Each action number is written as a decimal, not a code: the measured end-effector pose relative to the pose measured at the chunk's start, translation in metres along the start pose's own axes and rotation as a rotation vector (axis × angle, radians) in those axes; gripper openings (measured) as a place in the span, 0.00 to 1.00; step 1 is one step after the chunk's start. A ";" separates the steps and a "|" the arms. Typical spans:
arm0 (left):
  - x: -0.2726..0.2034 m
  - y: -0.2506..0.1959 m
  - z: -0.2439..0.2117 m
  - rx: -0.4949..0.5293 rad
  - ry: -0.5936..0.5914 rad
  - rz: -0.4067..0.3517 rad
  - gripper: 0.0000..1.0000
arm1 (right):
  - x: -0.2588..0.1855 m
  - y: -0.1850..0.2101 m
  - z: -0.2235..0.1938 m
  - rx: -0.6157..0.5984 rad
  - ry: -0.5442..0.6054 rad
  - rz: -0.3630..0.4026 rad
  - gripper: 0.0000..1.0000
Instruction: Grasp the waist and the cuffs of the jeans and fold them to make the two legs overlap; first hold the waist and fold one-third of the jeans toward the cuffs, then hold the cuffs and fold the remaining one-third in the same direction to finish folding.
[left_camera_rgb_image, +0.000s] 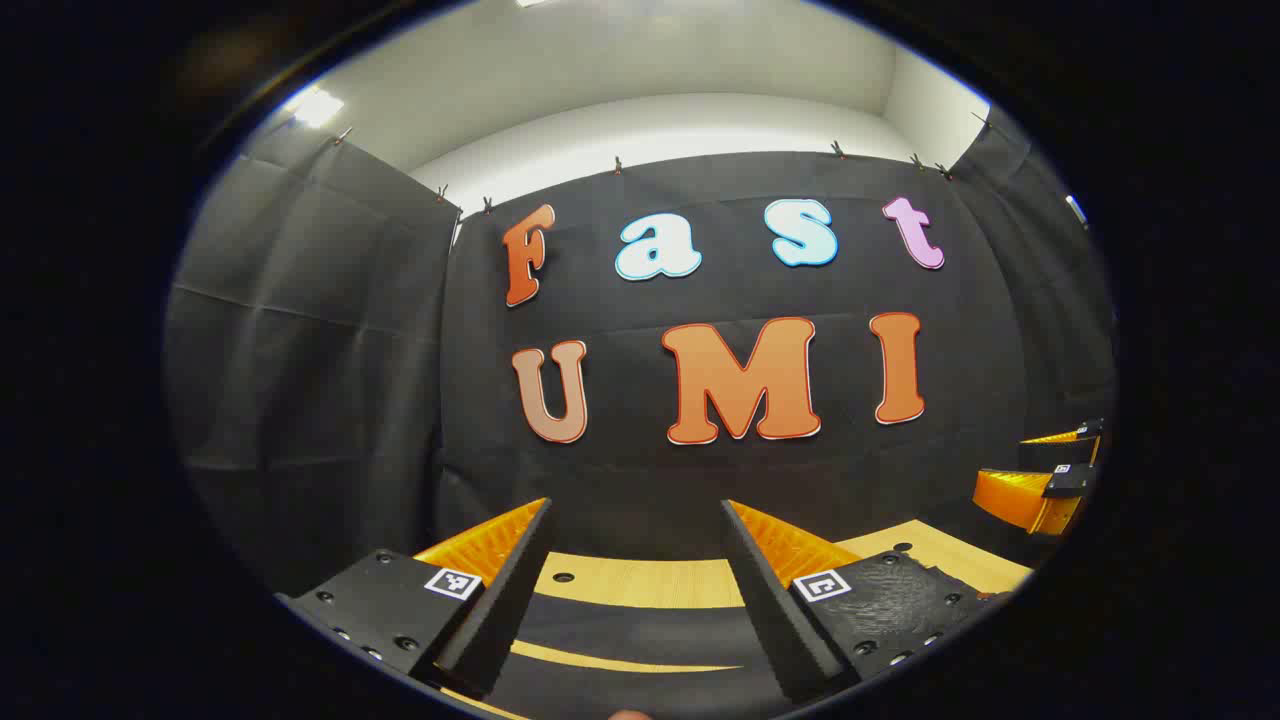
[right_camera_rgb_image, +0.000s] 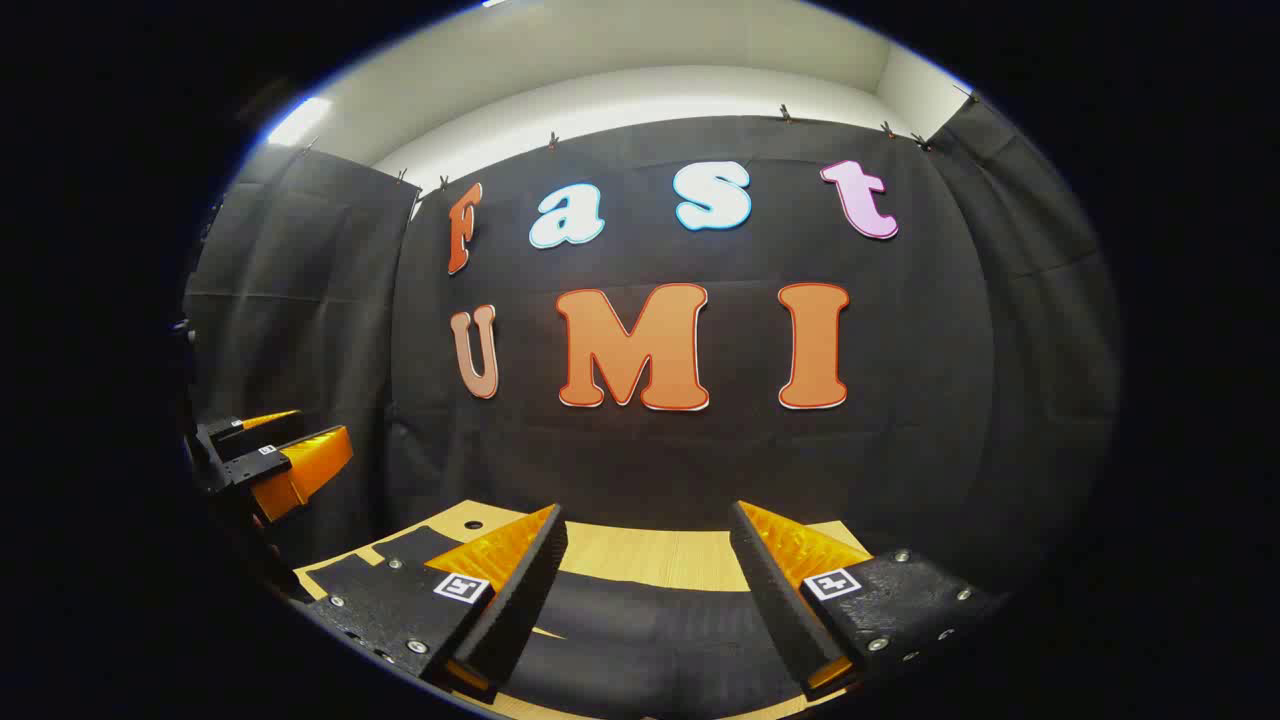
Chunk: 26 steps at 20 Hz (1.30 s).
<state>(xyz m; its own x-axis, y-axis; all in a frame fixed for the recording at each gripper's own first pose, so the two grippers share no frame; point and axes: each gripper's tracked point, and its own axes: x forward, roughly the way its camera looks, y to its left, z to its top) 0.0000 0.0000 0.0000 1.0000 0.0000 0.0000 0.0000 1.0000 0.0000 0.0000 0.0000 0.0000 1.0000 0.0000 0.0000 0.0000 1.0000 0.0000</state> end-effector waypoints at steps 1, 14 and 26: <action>-0.001 -0.001 0.000 0.004 0.000 0.006 0.95 | 0.002 -0.002 0.000 0.002 0.000 0.006 0.94; -0.009 -0.010 -0.004 0.065 -0.031 0.095 0.96 | 0.015 -0.010 -0.017 -0.022 0.015 0.082 0.96; 0.055 0.126 -0.076 0.015 0.129 0.137 0.99 | 0.046 -0.028 -0.082 0.035 0.219 -0.145 0.99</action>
<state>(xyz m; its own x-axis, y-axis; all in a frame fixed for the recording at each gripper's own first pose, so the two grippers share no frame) 0.0546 0.1265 -0.0757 0.9823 0.1372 -0.1275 -0.1353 0.9905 0.0235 0.0455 -0.0285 -0.0825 0.9657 -0.1390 -0.2193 0.1467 0.9890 0.0190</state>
